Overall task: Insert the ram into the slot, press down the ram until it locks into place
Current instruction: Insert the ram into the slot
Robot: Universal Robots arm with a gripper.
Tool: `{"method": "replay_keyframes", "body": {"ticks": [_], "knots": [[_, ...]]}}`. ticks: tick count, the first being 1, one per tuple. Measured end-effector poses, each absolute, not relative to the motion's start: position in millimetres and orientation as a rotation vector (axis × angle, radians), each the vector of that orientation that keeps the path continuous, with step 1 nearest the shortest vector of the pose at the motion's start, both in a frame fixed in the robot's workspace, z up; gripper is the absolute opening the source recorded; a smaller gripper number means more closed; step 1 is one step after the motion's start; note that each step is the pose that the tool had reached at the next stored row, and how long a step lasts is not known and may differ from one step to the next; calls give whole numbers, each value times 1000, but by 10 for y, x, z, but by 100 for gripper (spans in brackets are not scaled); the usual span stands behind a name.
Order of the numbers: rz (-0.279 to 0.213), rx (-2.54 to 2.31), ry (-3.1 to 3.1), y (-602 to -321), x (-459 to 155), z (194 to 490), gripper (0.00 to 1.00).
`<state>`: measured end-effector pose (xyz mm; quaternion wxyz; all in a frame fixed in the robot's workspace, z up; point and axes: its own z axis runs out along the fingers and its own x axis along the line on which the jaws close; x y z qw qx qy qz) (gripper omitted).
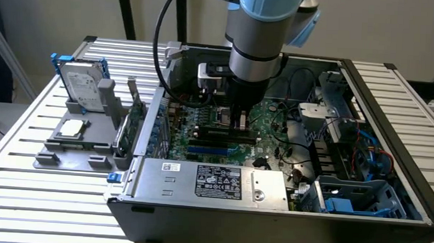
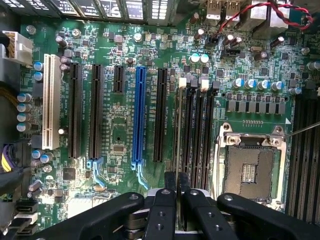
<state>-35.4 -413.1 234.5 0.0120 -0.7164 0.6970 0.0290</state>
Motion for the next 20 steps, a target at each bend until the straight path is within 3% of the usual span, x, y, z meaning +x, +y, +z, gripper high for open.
{"method": "replay_keyframes", "body": {"ticks": [20], "knots": [[90,-2232,2175,-4104,-354,2281,13]]}}
